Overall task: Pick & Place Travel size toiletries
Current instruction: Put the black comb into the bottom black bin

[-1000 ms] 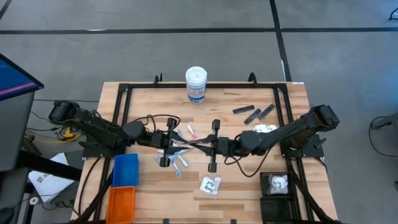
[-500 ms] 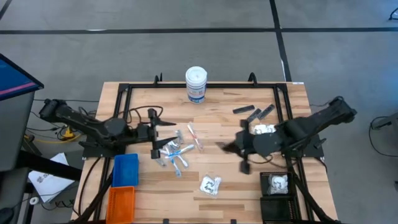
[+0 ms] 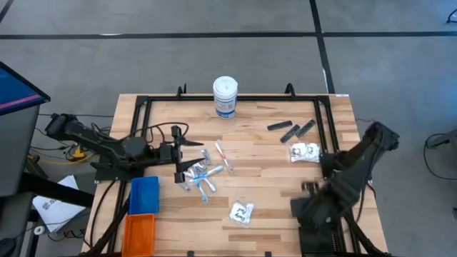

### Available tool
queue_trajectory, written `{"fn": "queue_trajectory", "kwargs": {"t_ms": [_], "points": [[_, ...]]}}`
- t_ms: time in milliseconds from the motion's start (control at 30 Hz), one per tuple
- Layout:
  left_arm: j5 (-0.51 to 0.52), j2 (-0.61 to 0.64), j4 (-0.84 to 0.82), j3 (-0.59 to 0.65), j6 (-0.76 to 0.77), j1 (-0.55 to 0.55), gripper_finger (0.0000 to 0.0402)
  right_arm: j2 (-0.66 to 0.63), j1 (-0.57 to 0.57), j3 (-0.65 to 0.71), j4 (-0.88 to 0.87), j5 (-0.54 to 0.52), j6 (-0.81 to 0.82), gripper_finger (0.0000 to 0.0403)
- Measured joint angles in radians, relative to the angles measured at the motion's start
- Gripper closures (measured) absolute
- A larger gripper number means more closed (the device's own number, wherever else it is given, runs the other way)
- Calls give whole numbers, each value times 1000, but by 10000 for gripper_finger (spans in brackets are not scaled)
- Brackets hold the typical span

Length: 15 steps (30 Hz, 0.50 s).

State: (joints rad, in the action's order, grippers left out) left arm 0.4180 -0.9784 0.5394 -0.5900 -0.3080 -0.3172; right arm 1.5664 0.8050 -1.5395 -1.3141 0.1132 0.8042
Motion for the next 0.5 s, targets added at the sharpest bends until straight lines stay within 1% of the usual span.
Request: {"fn": "queue_trajectory", "kwargs": {"t_ms": [33,100,167,267,400,500], "points": [[0,-5,-1,0,0,0,197,10,12,15,31,35,20,400],[0,-6,-5,0,-1,0,198,23,35,52,105,70,58,400],[0,-4,1,0,-1,0,198,20,56,107,207,68,80,400],[-1,-4,0,0,-1,0,198,-21,88,229,352,66,146,400],[-7,-4,0,0,-2,-1,198,-100,142,413,460,96,327,400],[-7,-4,0,0,-23,1,198,-149,166,514,620,98,427,400]]}}
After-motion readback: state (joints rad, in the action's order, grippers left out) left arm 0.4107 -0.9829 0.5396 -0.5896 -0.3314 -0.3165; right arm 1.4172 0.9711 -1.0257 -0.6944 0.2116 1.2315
